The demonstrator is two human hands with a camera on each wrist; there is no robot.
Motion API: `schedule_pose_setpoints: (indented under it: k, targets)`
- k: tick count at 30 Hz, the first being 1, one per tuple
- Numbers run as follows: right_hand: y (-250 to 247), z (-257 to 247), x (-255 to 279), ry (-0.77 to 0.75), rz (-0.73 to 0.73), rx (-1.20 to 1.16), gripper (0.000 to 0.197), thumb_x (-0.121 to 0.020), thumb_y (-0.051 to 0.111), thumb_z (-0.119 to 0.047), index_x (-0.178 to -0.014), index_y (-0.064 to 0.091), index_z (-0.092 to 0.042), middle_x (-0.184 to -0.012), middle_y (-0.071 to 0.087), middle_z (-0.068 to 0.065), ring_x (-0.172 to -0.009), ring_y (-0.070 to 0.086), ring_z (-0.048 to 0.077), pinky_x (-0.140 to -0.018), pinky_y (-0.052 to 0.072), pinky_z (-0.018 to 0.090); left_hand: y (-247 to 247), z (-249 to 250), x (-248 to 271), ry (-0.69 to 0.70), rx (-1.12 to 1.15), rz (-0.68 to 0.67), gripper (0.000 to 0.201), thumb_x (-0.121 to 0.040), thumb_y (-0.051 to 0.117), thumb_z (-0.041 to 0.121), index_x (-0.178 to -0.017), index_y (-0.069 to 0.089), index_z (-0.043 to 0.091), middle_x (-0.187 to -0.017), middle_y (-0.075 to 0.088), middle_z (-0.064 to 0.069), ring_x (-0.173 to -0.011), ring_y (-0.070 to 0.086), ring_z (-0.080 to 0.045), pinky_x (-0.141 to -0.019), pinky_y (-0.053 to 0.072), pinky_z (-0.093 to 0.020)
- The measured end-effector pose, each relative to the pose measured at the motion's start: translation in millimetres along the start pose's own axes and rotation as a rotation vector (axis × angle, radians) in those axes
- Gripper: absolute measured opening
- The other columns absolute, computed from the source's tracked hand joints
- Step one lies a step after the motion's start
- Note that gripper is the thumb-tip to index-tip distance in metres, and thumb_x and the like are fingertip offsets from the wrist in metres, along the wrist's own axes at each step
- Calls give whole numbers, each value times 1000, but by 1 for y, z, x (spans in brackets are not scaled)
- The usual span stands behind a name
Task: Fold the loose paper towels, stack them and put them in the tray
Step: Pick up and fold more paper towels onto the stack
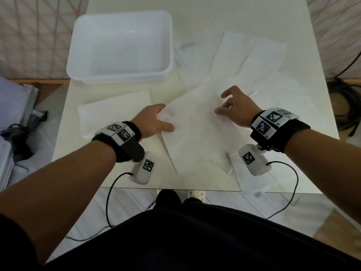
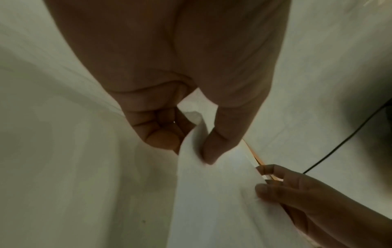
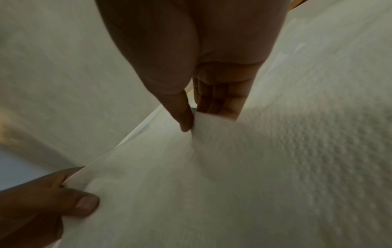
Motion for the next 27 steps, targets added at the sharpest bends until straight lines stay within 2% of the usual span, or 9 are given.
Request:
schedule_pose_setpoints:
  k: [3,6,8,13,18,21,23,25,27]
  targets:
    - [0,1,-1,-30,21,-39,39,-86,66,-22,-115,41,-13,-83,55,2,-68,52,18,-59,42,27,-11,-8,0,-38,173,142,52,-74,80,12,-119,56,16,-107,67,2,-93,66,-14,-77,55,-30]
    - [-8,11,1,-28,95,-96,32,-89,61,-20,-111,39,-13,-76,50,1,-62,49,18,-54,39,26,-13,-24,1,-117,591,255,54,-80,74,9,-127,48,10,-112,68,-8,-99,68,-23,-89,55,-42]
    - [-14,21,2,3,145,-132,28,-90,59,-19,-106,37,-15,-74,48,0,-60,47,18,-53,38,27,-9,-26,3,-145,689,262,55,-86,68,9,-134,40,11,-111,68,-11,-95,69,-24,-87,55,-40]
    - [-15,22,7,-54,131,-108,16,-92,53,-16,-103,42,-19,-86,54,3,-63,48,17,-54,39,25,8,-23,5,-73,363,132,87,-83,73,23,-147,16,39,-105,70,-12,-94,70,-21,-88,55,-39]
    - [-10,16,13,-114,21,-90,17,-86,65,-20,-102,65,-28,-93,59,-6,-70,54,11,-66,40,18,17,-9,9,17,142,68,109,-77,79,22,-139,-1,63,-105,67,0,-91,68,-14,-86,49,-21]
    - [-15,19,17,-87,15,-125,23,-79,74,-20,-101,71,-27,-80,60,-14,-70,55,8,-73,42,17,19,-4,10,70,123,36,88,-78,77,12,-135,29,59,-108,63,9,-81,62,-9,-85,49,-18]
    - [-20,21,19,-79,18,-136,28,-74,79,-21,-99,72,-29,-78,59,-12,-72,54,8,-76,42,17,16,-6,10,78,116,59,56,-79,75,9,-122,59,41,-86,64,14,-73,57,-4,-80,44,-11]
    - [-23,22,21,-74,22,-128,32,-71,82,-20,-100,72,-28,-70,56,-8,-72,52,7,-73,41,15,9,-10,12,78,117,115,38,-79,76,10,-110,69,31,-69,54,8,-71,53,-6,-74,43,-7]
    - [-27,23,23,-75,32,-122,34,-69,83,-20,-100,73,-27,-67,55,-8,-67,51,4,-68,40,10,2,-13,14,89,120,161,34,-78,77,10,-107,70,27,-73,51,1,-71,51,-9,-70,43,-6]
Point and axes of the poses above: each hand's wrist, its own x-axis away from the middle knuckle, its own y-axis out of the palm, z = x × y, the point moved 9 cm from there along -x, towards the middle knuckle
